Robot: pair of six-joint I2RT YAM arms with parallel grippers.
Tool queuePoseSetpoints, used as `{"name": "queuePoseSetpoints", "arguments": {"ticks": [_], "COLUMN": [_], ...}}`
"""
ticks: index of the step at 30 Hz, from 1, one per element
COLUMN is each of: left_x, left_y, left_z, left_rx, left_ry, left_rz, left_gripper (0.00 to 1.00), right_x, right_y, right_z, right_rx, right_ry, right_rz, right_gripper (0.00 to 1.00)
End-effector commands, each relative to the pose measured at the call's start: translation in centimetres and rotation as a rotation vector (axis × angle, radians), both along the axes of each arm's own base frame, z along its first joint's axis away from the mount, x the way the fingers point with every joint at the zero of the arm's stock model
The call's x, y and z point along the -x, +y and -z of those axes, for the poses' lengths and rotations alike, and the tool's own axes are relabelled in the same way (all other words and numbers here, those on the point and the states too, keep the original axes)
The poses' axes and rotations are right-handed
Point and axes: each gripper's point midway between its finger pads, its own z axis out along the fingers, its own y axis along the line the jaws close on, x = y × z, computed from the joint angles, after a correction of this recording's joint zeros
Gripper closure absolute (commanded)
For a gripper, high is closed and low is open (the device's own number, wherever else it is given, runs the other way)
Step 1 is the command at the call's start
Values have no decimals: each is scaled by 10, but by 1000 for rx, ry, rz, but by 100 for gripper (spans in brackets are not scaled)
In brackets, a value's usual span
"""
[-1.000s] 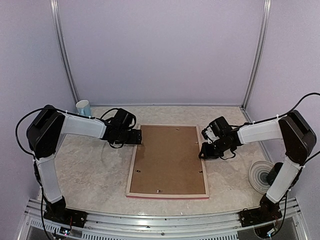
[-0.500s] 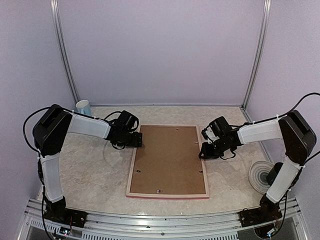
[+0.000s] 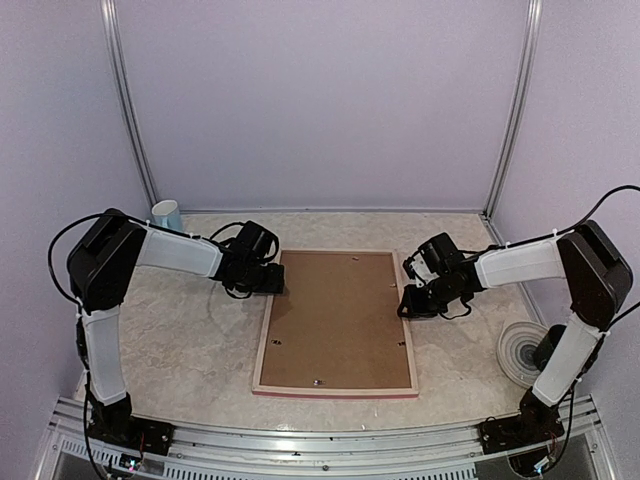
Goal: Put the photo into the frame
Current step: Press the fastener onto the backboard.
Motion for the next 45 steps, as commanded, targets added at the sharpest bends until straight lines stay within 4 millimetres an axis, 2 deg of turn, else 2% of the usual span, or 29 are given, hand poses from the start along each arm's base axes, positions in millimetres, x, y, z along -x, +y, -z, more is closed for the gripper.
{"name": "queuePoseSetpoints", "arguments": {"ticks": [1, 5, 22, 34, 40, 45], "left_x": [2, 3, 6, 14, 18, 15], "left_y": [6, 6, 11, 17, 18, 15], "left_z": [20, 21, 24, 13, 15, 3], "left_rx": [-37, -27, -27, -57, -58, -38], "left_ry": [36, 41, 45, 32, 43, 7], "left_rz": [0, 2, -5, -1, 3, 8], "left_gripper": [33, 44, 57, 51, 51, 51], "right_x": [-2, -2, -3, -4, -5, -4], "right_y": [-11, -11, -11, -10, -10, -10], "right_z": [11, 11, 12, 13, 13, 14], "right_rx": [46, 47, 51, 54, 56, 55], "right_ry": [9, 9, 10, 15, 17, 20], "right_rz": [12, 13, 11, 11, 12, 10], "right_gripper": [77, 77, 77, 77, 76, 76]}}
